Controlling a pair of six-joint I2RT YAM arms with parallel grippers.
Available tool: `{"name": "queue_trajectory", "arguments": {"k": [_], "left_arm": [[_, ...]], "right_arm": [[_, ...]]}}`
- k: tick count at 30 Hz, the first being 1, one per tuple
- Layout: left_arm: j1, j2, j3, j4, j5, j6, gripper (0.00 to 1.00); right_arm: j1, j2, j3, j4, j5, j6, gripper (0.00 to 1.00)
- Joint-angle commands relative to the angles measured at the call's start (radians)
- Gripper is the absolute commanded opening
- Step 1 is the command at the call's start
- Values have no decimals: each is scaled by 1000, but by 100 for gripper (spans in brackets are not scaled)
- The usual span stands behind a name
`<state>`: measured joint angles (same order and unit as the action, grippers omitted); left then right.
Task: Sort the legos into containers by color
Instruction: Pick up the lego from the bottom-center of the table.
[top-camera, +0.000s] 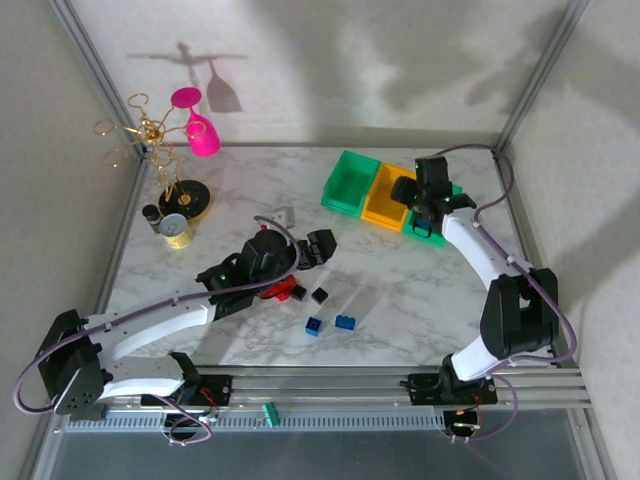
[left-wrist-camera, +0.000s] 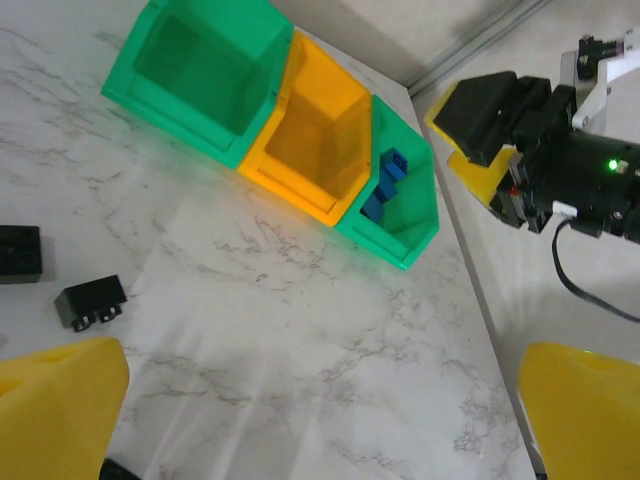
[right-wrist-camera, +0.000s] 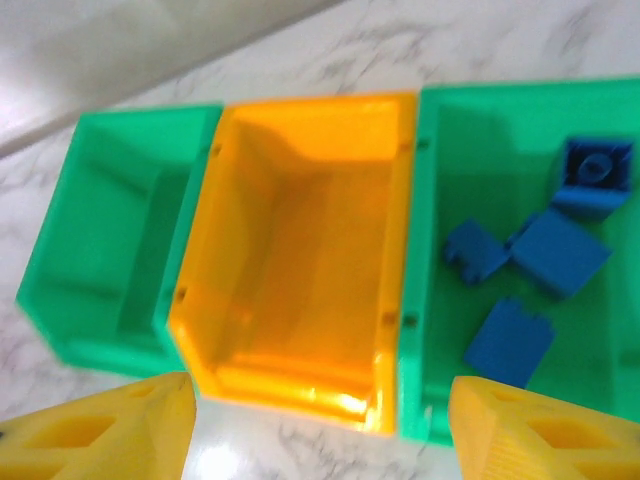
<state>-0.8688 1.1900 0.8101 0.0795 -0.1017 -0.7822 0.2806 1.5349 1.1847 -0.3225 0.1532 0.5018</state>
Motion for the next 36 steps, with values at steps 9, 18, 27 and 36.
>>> {"name": "queue_trajectory", "arguments": {"k": [9, 18, 27, 36], "left_arm": [[4, -143, -116, -104, -28, -5, 100], [5, -243, -180, -201, 8, 3, 100], [4, -322, -234, -216, 15, -49, 100], [4, -315, -258, -204, 23, -71, 100]], "right_arm": [[183, -116, -159, -126, -23, 45, 73], [359, -169, -274, -223, -13, 154, 76], [593, -198, -367, -231, 0, 329, 83], [730, -141, -422, -178, -13, 477, 91]]}}
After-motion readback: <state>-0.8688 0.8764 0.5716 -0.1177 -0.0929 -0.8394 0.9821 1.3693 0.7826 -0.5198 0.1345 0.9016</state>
